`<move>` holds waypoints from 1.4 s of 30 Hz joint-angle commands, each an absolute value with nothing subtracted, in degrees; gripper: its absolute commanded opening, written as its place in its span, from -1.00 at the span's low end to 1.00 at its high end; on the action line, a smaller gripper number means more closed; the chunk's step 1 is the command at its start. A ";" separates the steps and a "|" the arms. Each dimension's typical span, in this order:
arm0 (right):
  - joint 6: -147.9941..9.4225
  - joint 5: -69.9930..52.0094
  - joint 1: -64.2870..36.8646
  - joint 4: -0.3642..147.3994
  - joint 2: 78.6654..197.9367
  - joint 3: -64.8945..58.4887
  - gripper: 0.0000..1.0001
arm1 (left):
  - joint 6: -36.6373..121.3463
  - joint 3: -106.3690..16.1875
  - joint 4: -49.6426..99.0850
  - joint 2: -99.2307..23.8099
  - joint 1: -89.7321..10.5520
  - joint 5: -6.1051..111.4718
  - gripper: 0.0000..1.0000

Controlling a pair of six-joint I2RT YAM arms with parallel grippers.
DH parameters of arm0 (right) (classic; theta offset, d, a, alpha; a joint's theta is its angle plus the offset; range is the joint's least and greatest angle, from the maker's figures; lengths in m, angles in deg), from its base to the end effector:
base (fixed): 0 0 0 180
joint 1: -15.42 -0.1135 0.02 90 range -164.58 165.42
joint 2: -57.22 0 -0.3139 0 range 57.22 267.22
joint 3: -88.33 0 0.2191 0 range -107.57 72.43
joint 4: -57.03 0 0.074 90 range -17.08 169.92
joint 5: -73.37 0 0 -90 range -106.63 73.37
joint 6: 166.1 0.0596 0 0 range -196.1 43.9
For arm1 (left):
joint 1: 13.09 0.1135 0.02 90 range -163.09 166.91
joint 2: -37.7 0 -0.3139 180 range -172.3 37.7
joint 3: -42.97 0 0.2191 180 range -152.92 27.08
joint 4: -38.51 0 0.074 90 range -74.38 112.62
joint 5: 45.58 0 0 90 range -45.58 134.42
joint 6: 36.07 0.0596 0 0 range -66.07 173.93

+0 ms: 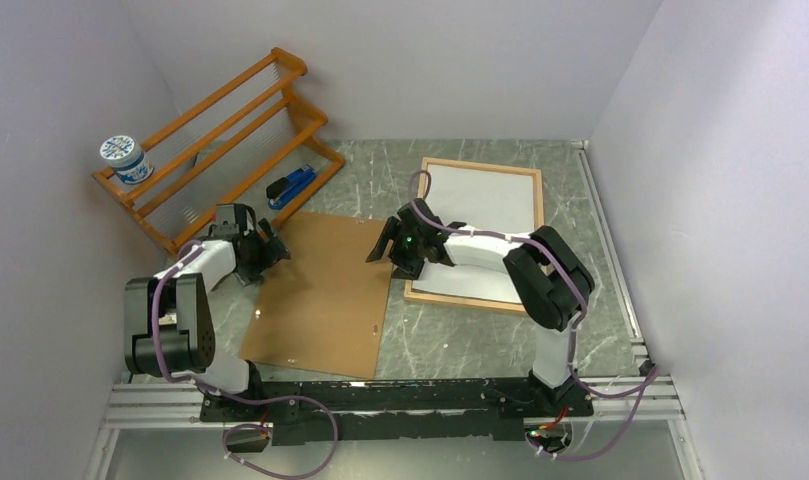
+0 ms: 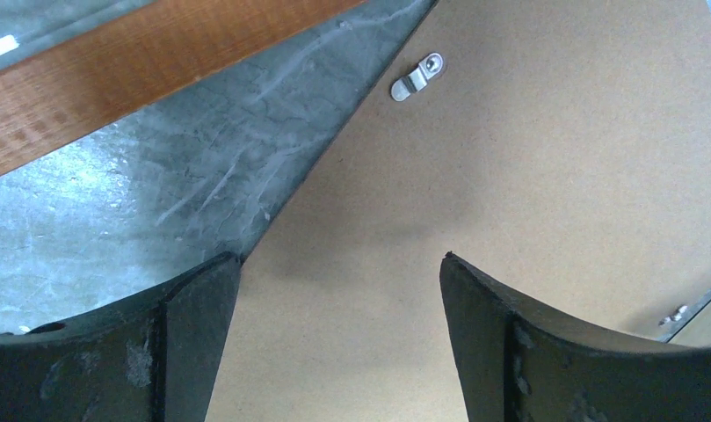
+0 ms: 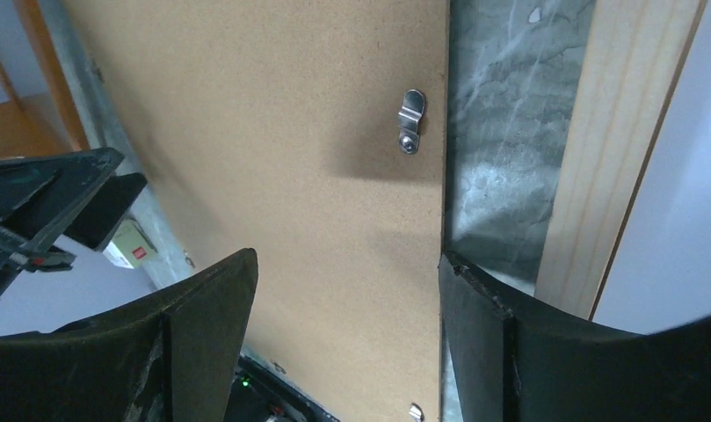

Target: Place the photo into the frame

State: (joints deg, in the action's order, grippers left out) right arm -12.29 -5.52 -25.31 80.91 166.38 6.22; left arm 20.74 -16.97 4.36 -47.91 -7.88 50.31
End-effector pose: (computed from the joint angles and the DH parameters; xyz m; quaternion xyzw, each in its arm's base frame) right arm 0.2969 0.2708 0.2075 0.1559 0.9255 0.3190 0.1315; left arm 0.2599 0.0176 0.2163 -0.3045 0.9150 -0.1110 0.2403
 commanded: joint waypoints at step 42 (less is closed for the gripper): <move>-28.02 -5.58 -6.65 84.48 146.84 21.56 0.52 | 15.02 -20.91 3.36 -59.06 -25.13 64.02 0.74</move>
